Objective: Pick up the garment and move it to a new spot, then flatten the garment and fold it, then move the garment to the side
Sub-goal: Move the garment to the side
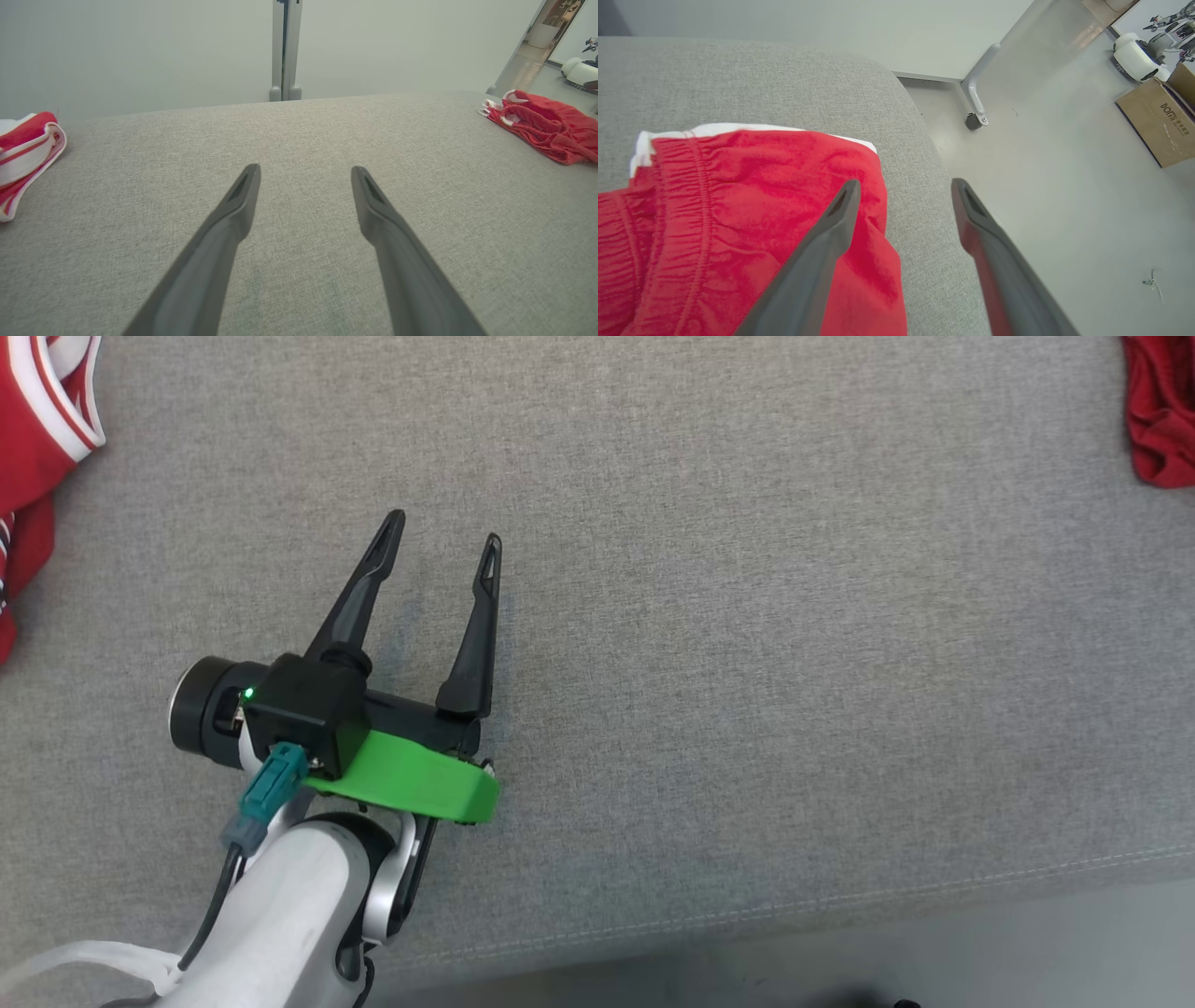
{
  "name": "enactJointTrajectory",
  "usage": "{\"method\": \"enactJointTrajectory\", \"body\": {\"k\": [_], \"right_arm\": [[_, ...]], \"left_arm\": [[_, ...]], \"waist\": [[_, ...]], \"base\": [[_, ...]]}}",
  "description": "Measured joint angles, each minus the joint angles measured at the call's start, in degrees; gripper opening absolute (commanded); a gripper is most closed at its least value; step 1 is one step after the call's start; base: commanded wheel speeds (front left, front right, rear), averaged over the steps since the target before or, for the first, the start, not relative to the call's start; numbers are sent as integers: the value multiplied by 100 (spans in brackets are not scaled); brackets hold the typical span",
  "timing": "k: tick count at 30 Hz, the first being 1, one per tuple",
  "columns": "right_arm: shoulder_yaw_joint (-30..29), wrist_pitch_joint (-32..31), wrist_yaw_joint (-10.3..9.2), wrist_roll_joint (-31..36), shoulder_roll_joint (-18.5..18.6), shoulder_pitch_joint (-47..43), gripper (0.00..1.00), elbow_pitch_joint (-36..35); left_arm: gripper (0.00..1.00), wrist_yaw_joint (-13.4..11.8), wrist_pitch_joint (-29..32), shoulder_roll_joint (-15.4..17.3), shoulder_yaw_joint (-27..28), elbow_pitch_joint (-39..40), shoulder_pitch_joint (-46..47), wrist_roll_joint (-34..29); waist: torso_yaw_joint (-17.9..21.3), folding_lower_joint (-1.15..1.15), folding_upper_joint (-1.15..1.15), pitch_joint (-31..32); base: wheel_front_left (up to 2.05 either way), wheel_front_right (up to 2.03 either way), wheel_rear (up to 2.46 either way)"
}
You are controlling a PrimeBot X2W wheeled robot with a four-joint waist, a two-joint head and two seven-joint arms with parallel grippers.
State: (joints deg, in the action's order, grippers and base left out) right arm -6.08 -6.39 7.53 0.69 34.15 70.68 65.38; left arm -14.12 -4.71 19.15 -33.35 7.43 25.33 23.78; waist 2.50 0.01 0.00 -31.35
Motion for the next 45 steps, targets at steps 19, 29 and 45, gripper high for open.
{"method": "enactJointTrajectory", "body": {"k": [19, 29, 45], "right_arm": [[1466, 782, 0, -1838, -889, -1256, 100, -1584], [1983, 967, 0, -2637, -1004, -2425, 100, -2794], [1377, 1210, -1, -2149, -2204, -4503, 100, -4746]], "left_arm": [[100, 45, -357, -40, 363, -1022, -334, 603], [100, 23, -649, 121, 756, -1452, -852, 1004], [100, 152, -925, 375, 1203, -1596, -1630, 1350]], "waist": [[137, 0, 0, 1209], [70, 0, 0, 1932], [-131, -1, 0, 2595]], "base": [[0, 0, 0], [0, 0, 0], [0, 0, 0]]}}
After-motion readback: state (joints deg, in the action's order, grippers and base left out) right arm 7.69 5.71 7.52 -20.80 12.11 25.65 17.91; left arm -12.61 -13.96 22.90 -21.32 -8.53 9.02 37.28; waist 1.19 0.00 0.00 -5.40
